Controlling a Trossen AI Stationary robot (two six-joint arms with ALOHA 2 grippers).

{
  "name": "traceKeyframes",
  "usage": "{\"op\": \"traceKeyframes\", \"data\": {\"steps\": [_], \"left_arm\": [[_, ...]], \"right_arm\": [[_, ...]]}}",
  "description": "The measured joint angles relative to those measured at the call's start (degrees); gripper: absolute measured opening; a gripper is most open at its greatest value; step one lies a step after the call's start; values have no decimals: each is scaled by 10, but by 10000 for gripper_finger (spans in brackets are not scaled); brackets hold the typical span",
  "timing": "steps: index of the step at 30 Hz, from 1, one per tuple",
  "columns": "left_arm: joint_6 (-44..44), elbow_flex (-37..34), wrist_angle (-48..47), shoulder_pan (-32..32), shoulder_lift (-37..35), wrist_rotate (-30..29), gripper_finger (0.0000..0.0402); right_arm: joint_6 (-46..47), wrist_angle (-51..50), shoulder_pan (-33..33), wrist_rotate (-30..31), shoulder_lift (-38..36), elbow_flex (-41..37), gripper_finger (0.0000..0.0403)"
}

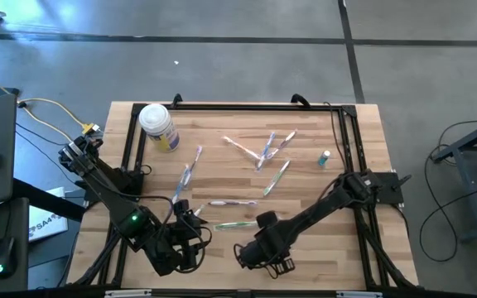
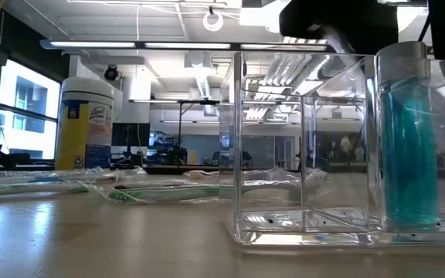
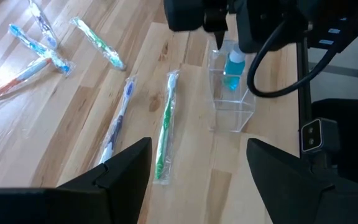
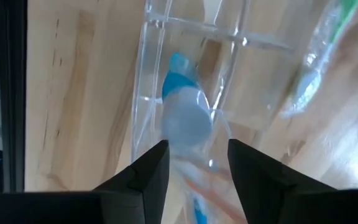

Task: Pick & Place toothbrushing station
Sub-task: Put the left mouthwash into the transparent bin

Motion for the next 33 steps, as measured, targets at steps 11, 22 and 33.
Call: {"op": "traceKeyframes", "data": {"steps": [11,22,33], "left_arm": [[0,0,1,0,0,3,261],[0,0,2,0,0,43,261],[-6,0,5,0,0,60,262]], "right_arm": [[4,53,6,1,-59,0,157],[90,95,36,-106,-155,0,157],[202,73,100,-78,-196,0,157]]}}
